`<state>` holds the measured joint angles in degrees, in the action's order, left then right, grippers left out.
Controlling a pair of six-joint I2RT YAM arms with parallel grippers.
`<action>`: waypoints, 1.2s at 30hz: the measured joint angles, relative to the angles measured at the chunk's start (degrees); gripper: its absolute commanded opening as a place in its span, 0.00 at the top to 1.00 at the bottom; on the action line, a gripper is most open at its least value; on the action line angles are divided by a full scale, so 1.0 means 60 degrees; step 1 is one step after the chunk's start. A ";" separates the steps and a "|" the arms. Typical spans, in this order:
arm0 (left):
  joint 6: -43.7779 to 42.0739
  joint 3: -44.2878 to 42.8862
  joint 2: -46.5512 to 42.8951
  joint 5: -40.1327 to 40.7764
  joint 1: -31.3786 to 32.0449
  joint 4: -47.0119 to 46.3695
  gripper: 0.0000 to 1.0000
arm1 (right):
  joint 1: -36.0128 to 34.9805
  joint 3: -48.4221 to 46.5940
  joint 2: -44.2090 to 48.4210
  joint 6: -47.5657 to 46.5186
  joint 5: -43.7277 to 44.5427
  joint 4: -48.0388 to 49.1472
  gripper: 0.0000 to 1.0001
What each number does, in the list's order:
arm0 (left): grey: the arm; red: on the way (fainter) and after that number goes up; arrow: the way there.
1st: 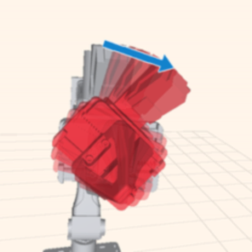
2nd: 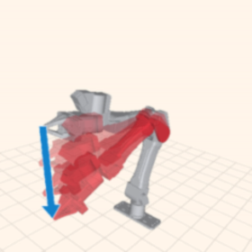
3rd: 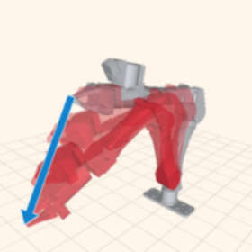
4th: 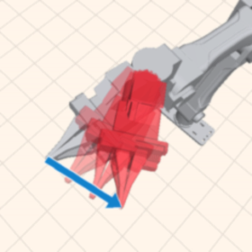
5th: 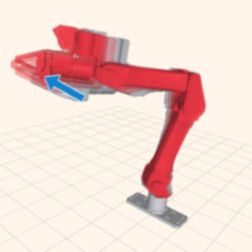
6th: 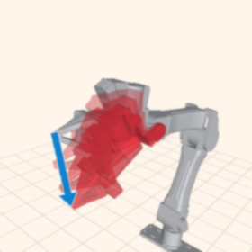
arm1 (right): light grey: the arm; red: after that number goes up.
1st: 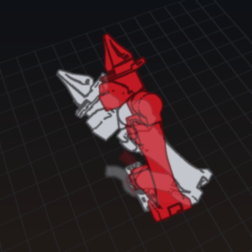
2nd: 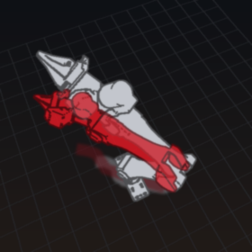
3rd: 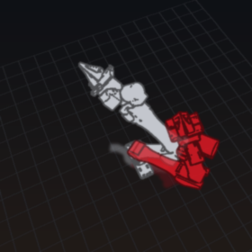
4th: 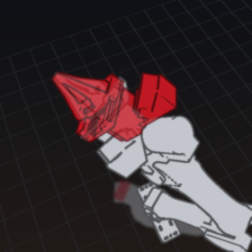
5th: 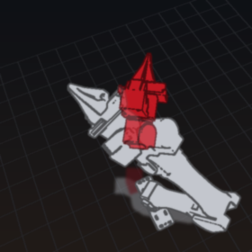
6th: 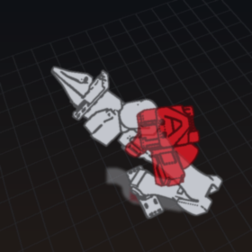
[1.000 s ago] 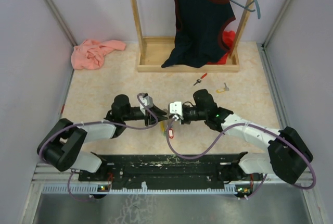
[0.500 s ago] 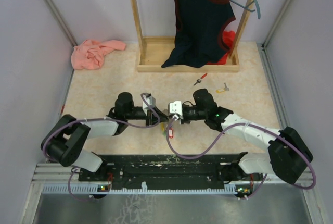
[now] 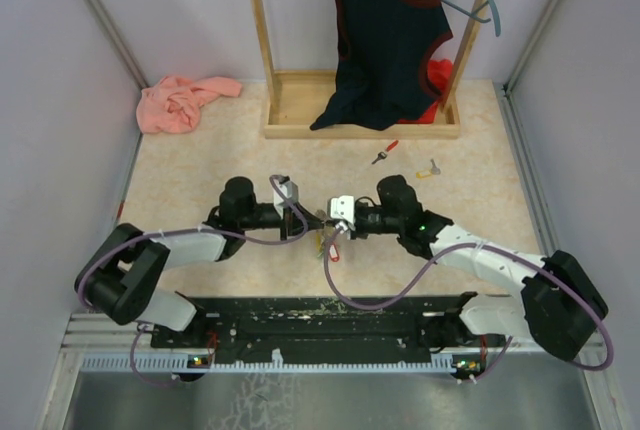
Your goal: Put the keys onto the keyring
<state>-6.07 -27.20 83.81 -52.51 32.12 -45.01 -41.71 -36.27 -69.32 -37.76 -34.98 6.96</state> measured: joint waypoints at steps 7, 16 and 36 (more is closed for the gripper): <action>0.1319 0.0612 -0.0506 0.0863 0.0073 -0.0831 0.99 | -0.0004 0.0933 0.0583 0.0514 0.0244 0.1133 1.00; 0.2947 0.1220 -0.0514 0.1763 0.0106 -0.2204 0.99 | -0.0160 0.1282 0.0342 0.1020 0.0331 0.2211 1.00; 0.4167 0.2102 -0.0004 0.2987 0.0219 -0.4572 0.74 | -0.0342 0.1202 -0.0084 0.0925 0.0878 0.2310 1.00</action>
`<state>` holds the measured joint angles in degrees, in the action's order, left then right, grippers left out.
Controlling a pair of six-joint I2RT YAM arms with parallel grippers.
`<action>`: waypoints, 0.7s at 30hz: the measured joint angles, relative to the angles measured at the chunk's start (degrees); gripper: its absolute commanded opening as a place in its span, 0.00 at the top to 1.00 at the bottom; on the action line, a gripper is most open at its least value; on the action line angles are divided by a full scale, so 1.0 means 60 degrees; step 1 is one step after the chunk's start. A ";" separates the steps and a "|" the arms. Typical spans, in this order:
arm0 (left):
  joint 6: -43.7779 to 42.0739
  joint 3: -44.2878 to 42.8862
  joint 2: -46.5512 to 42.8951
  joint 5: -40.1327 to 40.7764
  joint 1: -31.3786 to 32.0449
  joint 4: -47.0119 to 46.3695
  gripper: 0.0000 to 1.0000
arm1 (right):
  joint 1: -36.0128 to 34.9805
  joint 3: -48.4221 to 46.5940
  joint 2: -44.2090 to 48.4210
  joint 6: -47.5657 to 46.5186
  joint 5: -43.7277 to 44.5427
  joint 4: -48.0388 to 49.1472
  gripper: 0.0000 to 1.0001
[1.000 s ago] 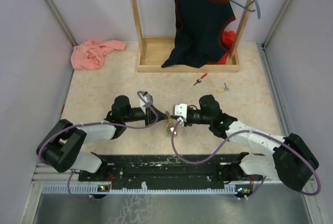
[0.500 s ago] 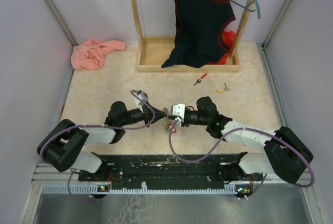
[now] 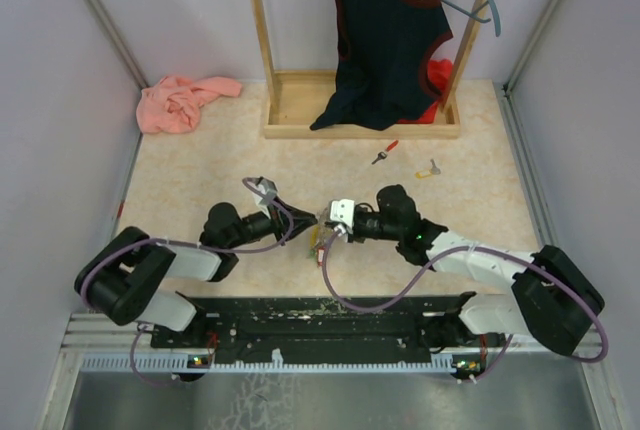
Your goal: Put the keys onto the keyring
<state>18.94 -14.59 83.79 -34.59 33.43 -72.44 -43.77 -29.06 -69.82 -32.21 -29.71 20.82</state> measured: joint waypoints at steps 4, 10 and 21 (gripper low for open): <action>-0.0339 0.0029 -0.0514 0.0270 -0.0087 0.0397 0.68 | 0.0000 -0.0229 -0.0018 -0.0142 0.0022 -0.0415 1.00; -0.0769 0.0237 -0.1479 0.0710 -0.0178 0.1381 0.66 | 0.0000 -0.0769 -0.0612 -0.0211 0.0000 -0.0601 1.00; -0.0903 0.0696 -0.4302 0.2980 -0.0244 0.4379 0.55 | 0.0004 -0.2342 -0.2412 0.0164 0.0648 -0.0477 1.00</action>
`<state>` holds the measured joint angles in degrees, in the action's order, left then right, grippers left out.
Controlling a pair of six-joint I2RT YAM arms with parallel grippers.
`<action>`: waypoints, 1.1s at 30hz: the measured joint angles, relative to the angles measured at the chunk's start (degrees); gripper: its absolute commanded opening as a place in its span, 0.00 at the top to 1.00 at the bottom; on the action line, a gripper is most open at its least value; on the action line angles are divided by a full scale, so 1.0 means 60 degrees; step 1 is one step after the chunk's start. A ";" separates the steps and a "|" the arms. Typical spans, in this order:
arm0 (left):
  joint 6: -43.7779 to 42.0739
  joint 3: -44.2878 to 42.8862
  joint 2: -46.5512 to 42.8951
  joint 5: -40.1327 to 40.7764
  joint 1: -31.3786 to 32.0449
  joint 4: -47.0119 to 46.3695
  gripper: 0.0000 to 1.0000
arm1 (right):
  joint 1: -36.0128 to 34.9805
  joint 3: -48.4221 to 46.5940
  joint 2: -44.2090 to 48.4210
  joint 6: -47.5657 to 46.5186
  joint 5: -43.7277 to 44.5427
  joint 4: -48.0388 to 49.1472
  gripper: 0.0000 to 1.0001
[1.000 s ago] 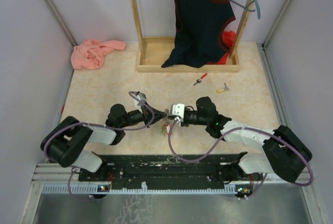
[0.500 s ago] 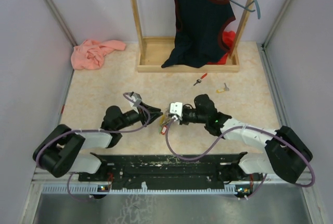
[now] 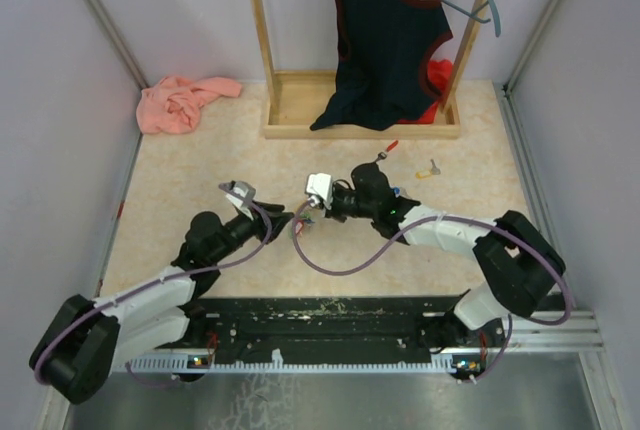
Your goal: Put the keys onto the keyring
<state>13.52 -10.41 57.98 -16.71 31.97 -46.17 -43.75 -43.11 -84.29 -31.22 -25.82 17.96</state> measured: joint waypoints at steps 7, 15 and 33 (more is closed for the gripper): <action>0.0142 -0.0382 -0.1395 0.1260 -0.0036 0.2863 0.04 | 0.0000 -0.0117 -0.0444 0.1195 0.0787 -0.0419 1.00; 0.0798 -0.0984 -0.3322 0.2116 -0.0036 0.5665 0.01 | 0.0000 0.0969 -0.0073 0.3508 0.1588 -0.1151 0.86; 0.1752 -0.2696 -0.4969 0.2215 -0.0036 0.9133 0.00 | 0.0055 0.2065 0.3759 0.6477 0.4816 -0.2495 0.28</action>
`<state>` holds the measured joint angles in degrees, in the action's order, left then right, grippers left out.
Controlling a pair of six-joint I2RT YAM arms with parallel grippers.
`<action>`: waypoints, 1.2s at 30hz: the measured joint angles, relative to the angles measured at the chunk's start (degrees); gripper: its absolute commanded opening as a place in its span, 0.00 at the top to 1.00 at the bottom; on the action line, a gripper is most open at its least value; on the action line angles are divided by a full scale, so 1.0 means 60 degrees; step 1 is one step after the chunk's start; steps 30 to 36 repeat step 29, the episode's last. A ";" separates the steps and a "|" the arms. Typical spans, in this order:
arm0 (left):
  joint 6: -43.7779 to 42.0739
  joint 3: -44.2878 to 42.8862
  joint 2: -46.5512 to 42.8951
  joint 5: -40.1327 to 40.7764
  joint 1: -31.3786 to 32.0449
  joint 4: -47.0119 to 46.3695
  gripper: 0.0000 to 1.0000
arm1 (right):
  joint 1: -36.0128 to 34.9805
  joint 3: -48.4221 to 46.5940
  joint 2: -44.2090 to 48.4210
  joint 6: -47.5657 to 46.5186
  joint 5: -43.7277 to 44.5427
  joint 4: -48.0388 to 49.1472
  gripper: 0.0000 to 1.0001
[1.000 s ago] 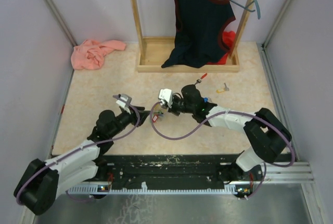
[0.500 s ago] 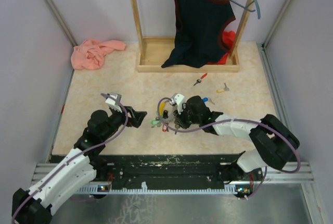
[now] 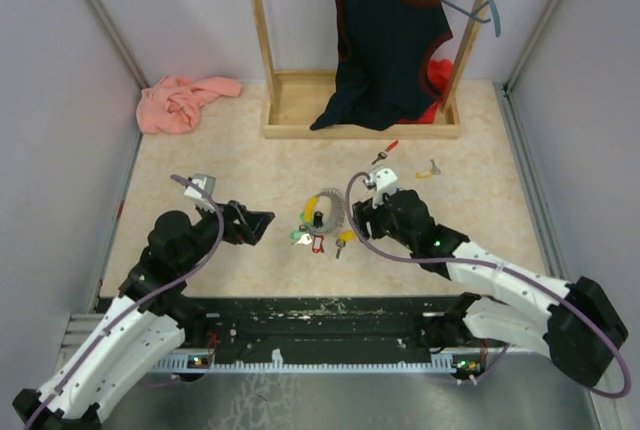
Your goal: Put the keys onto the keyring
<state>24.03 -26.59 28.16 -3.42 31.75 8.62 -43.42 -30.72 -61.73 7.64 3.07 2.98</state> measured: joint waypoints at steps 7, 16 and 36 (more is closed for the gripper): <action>0.0546 -0.0535 -0.1610 0.0688 -0.0004 0.1133 0.01 | 0.0011 0.1129 0.3330 0.0372 0.1792 -0.0878 0.18; 0.0160 -0.0488 -0.3198 0.1042 -0.0004 0.1668 0.00 | 0.0015 0.1876 0.6907 0.0754 0.3162 -0.1322 0.15; 0.0055 -0.0149 -0.3268 0.1024 -0.0004 0.1945 0.01 | 0.0015 0.2124 0.6878 0.0845 0.3424 -0.1610 0.14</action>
